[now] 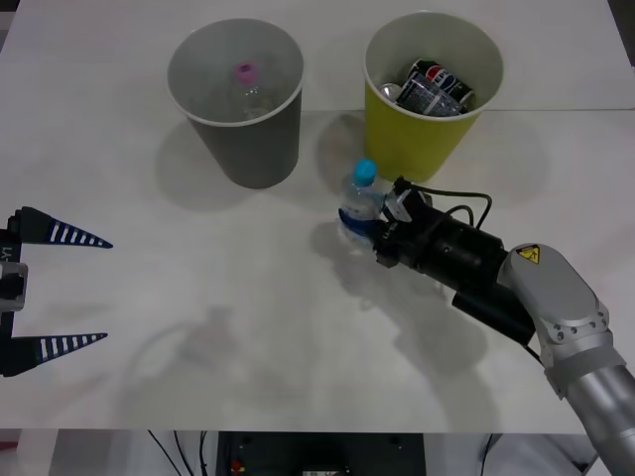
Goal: Put the can into the green bin and the plastic bottle into the gray bin
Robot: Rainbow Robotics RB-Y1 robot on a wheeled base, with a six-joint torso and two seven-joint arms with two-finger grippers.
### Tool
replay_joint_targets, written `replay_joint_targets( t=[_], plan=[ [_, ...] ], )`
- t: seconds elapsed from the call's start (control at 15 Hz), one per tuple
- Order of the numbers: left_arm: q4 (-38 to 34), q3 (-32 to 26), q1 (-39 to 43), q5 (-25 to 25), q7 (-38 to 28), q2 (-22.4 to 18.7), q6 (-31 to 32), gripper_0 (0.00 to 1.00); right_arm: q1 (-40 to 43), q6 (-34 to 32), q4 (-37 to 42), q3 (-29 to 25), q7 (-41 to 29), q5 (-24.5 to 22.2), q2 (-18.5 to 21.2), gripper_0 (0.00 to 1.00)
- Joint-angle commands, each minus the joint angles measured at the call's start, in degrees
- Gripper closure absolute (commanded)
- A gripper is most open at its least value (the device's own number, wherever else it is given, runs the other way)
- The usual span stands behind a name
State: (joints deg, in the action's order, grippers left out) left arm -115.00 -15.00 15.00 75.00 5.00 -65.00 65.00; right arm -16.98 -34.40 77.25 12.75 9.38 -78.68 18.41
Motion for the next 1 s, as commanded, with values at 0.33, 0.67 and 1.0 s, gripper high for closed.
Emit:
replay_joint_targets(
  t=[0.33, 0.67, 1.0],
  plan=[
    [0.0, 0.0, 0.0, 0.0, 0.0, 0.0, 0.0, 0.00, 2.3, -3.8, 6.3, -0.1, -10.3, -2.2, 4.1, 1.00],
    [0.0, 0.0, 0.0, 0.0, 0.0, 0.0, 0.0, 0.00, 6.6, -7.1, 22.6, -0.4, -37.7, -17.6, 9.8, 1.00],
    [0.0, 0.0, 0.0, 0.0, 0.0, 0.0, 0.0, 0.00, 7.6, -19.8, 37.5, -5.3, -64.2, -30.9, 11.6, 1.00]
  ],
)
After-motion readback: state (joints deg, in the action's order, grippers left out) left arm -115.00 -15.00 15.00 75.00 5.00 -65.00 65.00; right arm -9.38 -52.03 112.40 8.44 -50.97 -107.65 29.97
